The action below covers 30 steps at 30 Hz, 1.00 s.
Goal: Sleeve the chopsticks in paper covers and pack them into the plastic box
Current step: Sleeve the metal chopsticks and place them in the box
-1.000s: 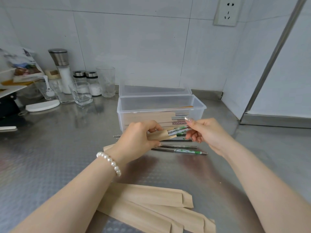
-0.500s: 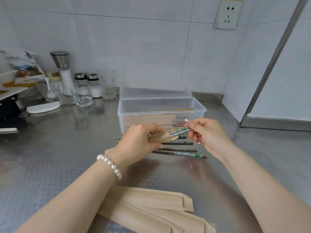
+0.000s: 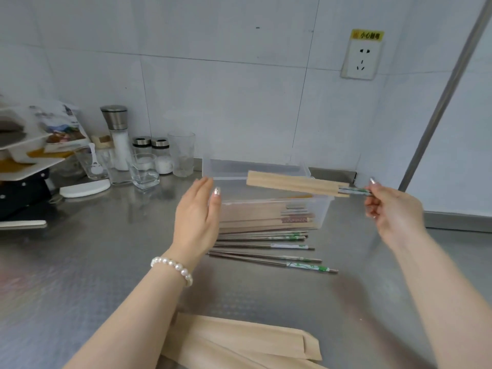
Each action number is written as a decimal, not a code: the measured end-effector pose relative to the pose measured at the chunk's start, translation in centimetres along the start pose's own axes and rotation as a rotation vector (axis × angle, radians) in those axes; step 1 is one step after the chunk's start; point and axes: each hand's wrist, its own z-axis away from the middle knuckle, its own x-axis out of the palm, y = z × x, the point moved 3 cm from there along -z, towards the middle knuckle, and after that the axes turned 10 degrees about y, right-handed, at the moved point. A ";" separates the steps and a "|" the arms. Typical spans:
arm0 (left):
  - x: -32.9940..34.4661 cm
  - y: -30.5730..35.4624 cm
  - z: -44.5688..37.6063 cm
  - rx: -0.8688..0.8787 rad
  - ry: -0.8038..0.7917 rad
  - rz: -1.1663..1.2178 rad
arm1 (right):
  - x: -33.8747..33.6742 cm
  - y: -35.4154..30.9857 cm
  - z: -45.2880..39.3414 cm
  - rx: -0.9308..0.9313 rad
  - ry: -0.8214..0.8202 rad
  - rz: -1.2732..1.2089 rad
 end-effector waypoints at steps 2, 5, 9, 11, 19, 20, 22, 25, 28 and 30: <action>0.5 0.0 0.4 -0.034 -0.049 0.026 | 0.9 -0.6 -0.4 -0.004 0.015 0.071; 0.5 0.1 0.5 -0.063 -0.079 0.067 | 3.8 -1.4 -1.0 -0.096 -0.033 0.217; 0.2 0.5 0.4 -0.087 -0.068 0.129 | 7.5 -0.8 -1.9 -0.193 -0.094 0.464; 0.1 0.5 0.3 -0.117 -0.067 0.143 | 8.9 -0.2 -1.9 -0.190 -0.128 0.627; 0.0 0.8 0.5 -0.146 -0.097 0.145 | 11.6 -0.2 1.4 -0.747 -0.122 1.435; 0.0 0.8 0.6 -0.156 -0.099 0.145 | 11.8 -0.5 1.9 -0.866 -0.139 1.515; -0.1 0.9 0.6 -0.161 -0.099 0.147 | 12.0 -0.7 2.5 -1.016 -0.204 1.666; 0.0 0.9 0.7 -0.154 -0.105 0.151 | 11.9 -0.6 2.5 -1.061 -0.337 1.828; 0.3 0.6 0.7 -0.138 -0.103 0.112 | 11.2 -1.1 2.4 -1.086 -0.372 1.889; 0.2 0.6 0.6 -0.078 -0.047 0.077 | 10.4 -1.6 2.1 -1.065 -0.356 1.835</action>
